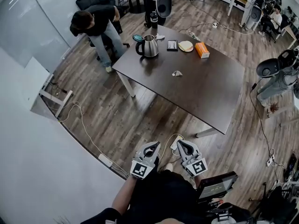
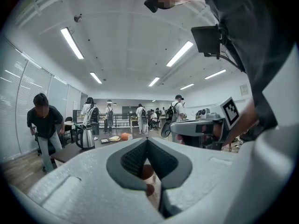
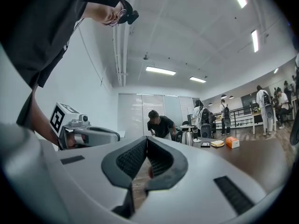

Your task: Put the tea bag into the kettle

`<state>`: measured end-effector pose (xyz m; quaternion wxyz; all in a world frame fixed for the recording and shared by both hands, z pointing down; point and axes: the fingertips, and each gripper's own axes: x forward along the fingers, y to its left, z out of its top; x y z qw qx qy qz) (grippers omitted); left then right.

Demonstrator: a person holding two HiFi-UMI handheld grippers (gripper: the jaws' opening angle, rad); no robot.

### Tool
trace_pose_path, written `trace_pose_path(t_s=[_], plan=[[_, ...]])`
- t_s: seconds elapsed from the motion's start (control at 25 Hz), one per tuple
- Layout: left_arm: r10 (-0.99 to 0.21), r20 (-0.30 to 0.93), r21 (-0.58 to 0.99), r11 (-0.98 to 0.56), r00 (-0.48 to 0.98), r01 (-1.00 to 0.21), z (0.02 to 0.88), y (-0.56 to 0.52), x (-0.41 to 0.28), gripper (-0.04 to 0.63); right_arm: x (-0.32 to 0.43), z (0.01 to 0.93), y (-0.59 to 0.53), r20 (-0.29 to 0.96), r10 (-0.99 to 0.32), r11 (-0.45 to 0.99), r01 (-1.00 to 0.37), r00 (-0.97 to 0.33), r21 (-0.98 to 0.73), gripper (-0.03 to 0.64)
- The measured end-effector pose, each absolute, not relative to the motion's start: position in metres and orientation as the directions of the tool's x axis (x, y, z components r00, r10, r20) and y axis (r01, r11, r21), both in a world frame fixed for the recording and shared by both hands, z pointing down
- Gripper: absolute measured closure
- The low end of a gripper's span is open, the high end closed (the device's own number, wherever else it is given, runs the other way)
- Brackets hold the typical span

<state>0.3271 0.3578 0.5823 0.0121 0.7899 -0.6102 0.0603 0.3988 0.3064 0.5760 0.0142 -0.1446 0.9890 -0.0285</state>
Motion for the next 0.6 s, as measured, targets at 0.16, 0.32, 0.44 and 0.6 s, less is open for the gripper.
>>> trace_pose_path(t_s=[0.16, 0.32, 0.44, 0.6], plan=[[-0.938, 0.116, -0.010, -0.329, 0.326, -0.944, 0.581, 0.339, 0.302, 0.595, 0.362, 0.575, 0.283, -0.001, -0.299, 0.953, -0.299, -0.954, -0.050, 0.611], [-0.932, 0.140, -0.064, -0.346, 0.335, -0.936, 0.575, 0.325, 0.260, 0.595, 0.315, 0.565, 0.270, -0.008, -0.308, 0.951, -0.307, -0.951, -0.046, 0.611], [-0.937, 0.150, -0.066, -0.328, 0.316, -0.942, 0.575, 0.322, 0.225, 0.595, 0.282, 0.563, 0.266, 0.020, -0.305, 0.950, -0.306, -0.952, -0.058, 0.611], [-0.928, 0.121, -0.043, -0.360, 0.353, -0.932, 0.573, 0.318, 0.188, 0.595, 0.240, 0.561, 0.266, 0.019, -0.291, 0.956, -0.292, -0.956, -0.032, 0.611]])
